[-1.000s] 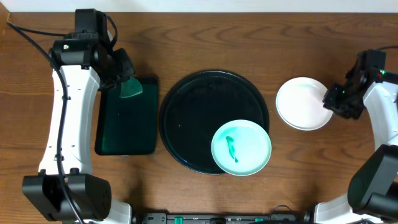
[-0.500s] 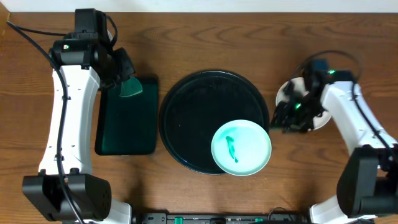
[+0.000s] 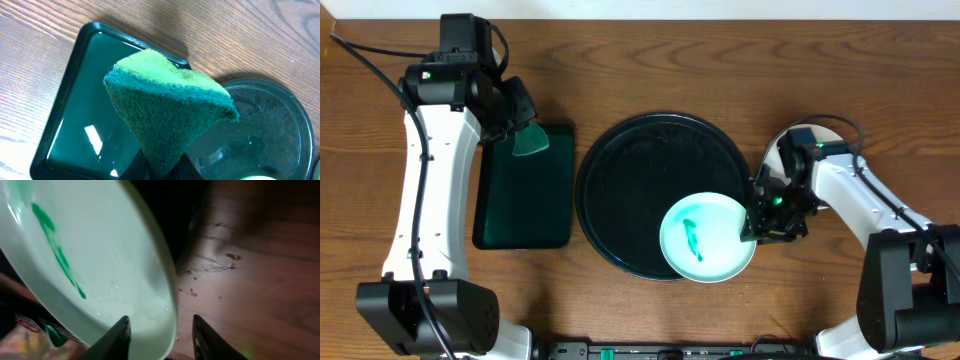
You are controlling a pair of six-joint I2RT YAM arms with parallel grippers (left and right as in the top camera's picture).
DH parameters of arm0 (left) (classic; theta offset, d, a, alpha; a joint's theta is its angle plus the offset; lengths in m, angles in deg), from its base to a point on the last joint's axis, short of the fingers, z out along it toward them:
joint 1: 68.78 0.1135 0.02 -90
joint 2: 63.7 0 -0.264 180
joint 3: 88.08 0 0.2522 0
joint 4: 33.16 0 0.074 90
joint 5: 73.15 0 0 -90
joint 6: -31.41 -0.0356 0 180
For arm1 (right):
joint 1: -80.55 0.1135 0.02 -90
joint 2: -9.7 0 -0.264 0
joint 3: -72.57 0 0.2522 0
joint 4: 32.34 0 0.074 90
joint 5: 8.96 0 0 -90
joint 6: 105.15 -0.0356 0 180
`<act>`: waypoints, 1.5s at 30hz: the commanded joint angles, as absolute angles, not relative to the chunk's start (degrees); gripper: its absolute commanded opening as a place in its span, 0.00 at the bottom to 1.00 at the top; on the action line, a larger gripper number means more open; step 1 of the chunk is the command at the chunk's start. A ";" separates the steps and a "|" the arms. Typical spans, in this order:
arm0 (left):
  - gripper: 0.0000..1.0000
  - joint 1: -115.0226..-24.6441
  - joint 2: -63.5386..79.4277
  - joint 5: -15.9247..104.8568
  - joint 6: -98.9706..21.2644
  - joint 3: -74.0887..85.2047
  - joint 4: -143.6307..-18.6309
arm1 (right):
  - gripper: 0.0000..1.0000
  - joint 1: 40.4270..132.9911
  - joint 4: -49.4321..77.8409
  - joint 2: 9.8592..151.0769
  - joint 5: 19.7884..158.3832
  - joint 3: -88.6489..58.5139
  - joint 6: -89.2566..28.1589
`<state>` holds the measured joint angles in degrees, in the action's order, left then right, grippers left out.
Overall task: Clean dirty plates on tray and stack at the side
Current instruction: 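Grasp the remaining mint-green plate rim with the right gripper and drag it left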
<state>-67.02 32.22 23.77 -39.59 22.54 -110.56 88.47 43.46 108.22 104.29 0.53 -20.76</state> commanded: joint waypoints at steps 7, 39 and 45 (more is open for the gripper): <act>0.07 -66.89 32.52 22.85 -40.79 22.15 -110.52 | 0.01 90.15 38.56 108.19 105.16 0.81 -21.92; 0.07 -70.59 32.54 22.87 -38.34 19.63 -106.91 | 0.28 102.26 21.45 115.12 90.04 -10.95 -38.68; 0.07 -73.60 32.54 22.87 -38.36 19.63 -105.84 | 0.25 100.73 20.47 119.60 94.82 -12.46 -30.35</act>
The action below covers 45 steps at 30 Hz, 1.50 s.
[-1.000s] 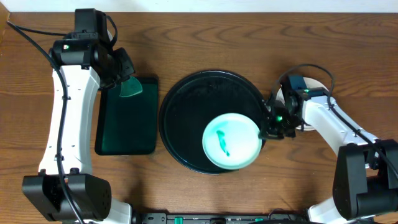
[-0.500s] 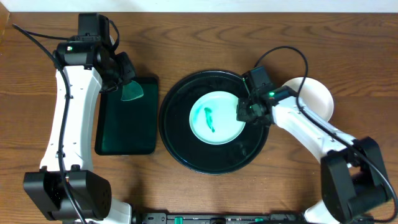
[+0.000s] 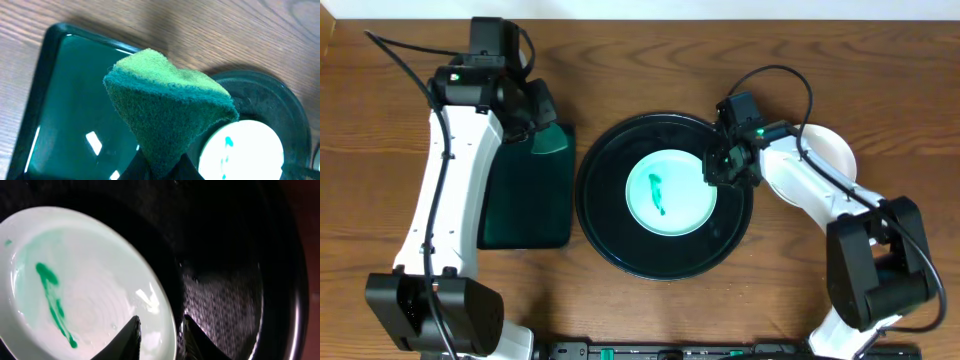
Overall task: Clean dirty plates on tray and stack at the side
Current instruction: 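Grasp the remaining mint-green plate rim with the right gripper and drag it left, then move the sponge in the left gripper onto the mint-green plate, then scrub the mint-green plate with the sponge while the right gripper holds it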
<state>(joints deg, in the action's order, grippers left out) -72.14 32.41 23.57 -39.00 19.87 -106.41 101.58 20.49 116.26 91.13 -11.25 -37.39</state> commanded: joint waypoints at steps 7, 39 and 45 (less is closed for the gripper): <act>0.07 -75.48 32.54 22.87 -38.34 19.63 -105.75 | 0.11 100.60 20.84 122.93 97.84 -13.00 -25.98; 0.07 -96.20 54.51 23.66 -23.96 7.55 -91.31 | 0.01 100.66 20.55 123.97 97.42 -13.50 -39.58; 0.07 -96.38 59.73 40.55 -28.68 7.55 -89.21 | 0.01 100.66 20.60 123.97 97.42 -13.50 -39.58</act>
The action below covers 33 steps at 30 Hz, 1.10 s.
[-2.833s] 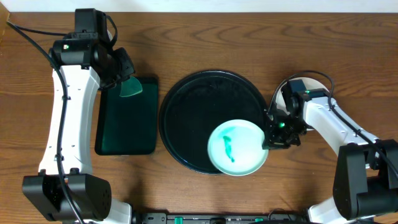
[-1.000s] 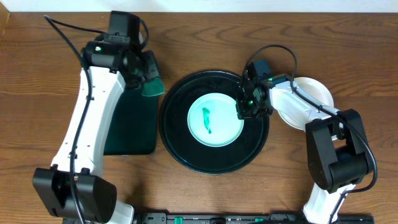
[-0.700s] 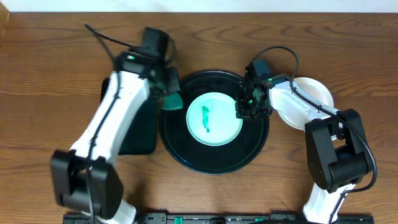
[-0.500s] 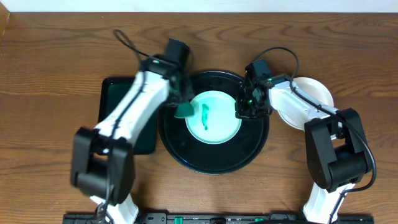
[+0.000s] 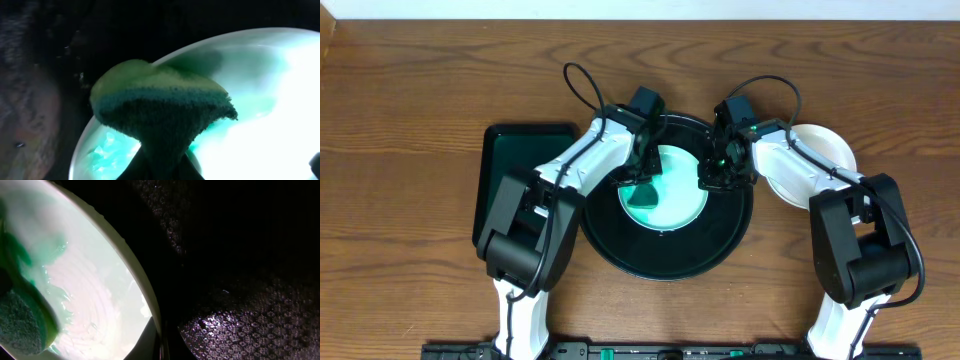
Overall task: Clean dirty plates on tray and stack at the side
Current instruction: 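Scrub the mint-green plate with the sponge while the right gripper holds it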
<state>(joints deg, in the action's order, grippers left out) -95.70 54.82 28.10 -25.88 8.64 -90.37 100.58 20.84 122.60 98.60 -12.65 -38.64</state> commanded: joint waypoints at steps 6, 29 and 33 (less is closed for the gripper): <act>0.07 -96.84 59.97 51.00 -38.08 7.55 -84.62 | 0.01 100.66 20.62 123.97 97.42 -13.50 -39.55; 0.07 -96.99 57.72 8.16 -26.71 15.31 -100.83 | 0.01 100.66 20.60 123.97 97.42 -13.50 -39.55; 0.07 -99.15 57.81 17.06 -26.78 12.57 -99.41 | 0.01 100.66 20.62 123.97 97.42 -13.50 -39.53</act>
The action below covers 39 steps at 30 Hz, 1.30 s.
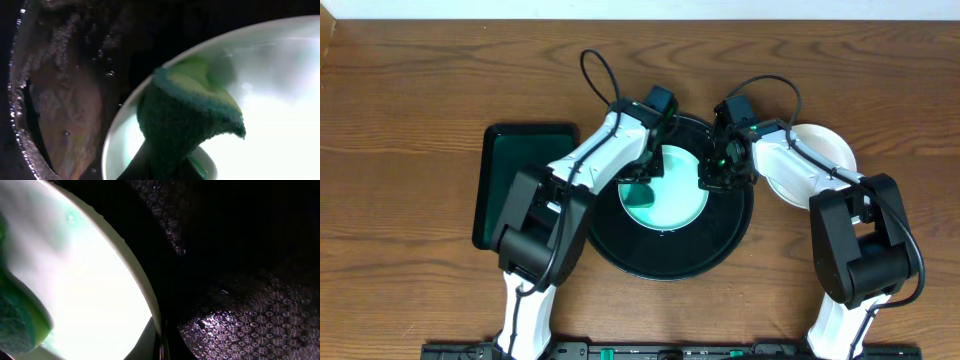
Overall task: Clean dirty plates on tray and stack at the side
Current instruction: 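Scrub the mint-green plate with the sponge while the right gripper holds it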
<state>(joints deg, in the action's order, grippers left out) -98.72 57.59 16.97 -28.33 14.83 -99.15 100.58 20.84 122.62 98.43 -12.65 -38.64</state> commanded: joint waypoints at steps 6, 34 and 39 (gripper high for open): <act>0.07 -102.70 57.81 33.47 -31.13 12.03 -97.93 | 0.01 100.66 20.62 123.97 97.42 -13.50 -39.53; 0.08 -94.67 57.81 12.42 -16.68 12.03 -93.27 | 0.01 100.66 20.75 123.97 97.40 -13.50 -39.31; 0.07 -96.16 57.81 24.27 -23.91 12.03 -98.87 | 0.01 100.66 20.64 123.97 97.42 -13.50 -39.34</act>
<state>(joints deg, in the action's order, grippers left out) -96.68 56.83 22.65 -19.04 13.14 -95.87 100.53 20.75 122.71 98.25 -12.76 -38.64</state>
